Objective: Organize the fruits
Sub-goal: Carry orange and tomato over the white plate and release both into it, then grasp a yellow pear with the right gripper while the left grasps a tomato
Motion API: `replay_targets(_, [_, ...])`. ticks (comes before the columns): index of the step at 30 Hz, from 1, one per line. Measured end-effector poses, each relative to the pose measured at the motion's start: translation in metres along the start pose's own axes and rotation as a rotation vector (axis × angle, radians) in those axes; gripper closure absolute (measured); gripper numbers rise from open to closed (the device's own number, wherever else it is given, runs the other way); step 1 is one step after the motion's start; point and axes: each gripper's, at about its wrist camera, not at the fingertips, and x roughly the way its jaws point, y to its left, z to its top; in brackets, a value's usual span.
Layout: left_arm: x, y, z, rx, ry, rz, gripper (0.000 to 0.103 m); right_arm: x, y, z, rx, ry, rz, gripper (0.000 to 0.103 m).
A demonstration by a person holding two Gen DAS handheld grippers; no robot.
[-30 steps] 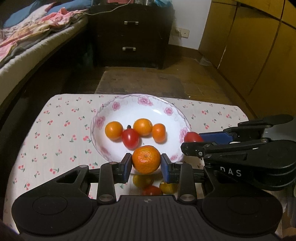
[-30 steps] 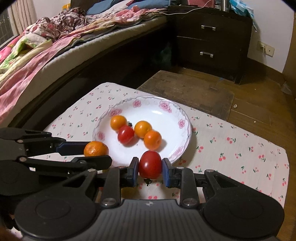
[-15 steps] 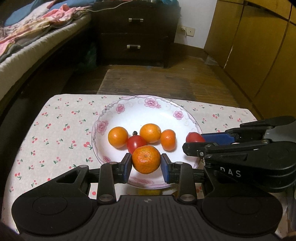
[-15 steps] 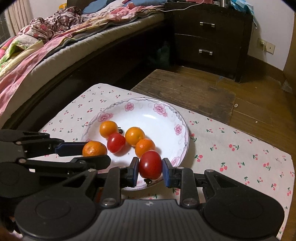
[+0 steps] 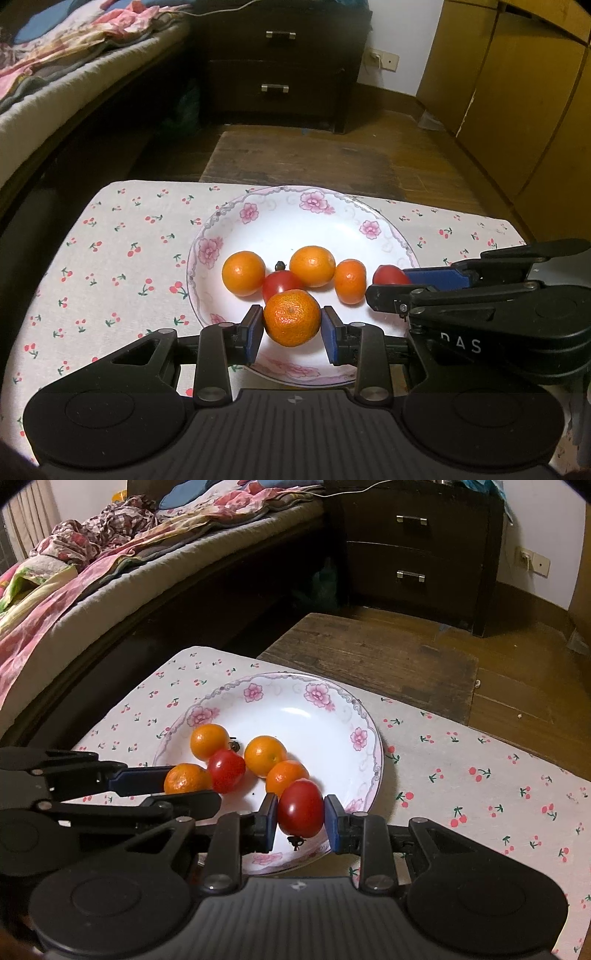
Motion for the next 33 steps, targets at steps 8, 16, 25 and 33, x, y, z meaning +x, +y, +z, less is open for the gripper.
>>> replay_targets(8, [0.0, 0.0, 0.001, -0.003, -0.001, 0.013, 0.057, 0.0, 0.0, 0.0, 0.003, -0.006, -0.004, 0.07])
replay_targets(16, [-0.003, 0.003, 0.002, -0.011, -0.01, 0.019, 0.051, -0.004, -0.001, 0.002, 0.007, -0.026, -0.003, 0.07])
replay_targets(25, [-0.008, 0.002, 0.003, -0.006, -0.022, 0.019, 0.045, -0.013, -0.004, 0.005, 0.02, -0.05, -0.004, 0.07])
replay_targets(33, [-0.02, 0.002, -0.002, -0.003, -0.028, 0.014, 0.045, -0.027, 0.003, 0.002, 0.016, -0.06, 0.001, 0.069])
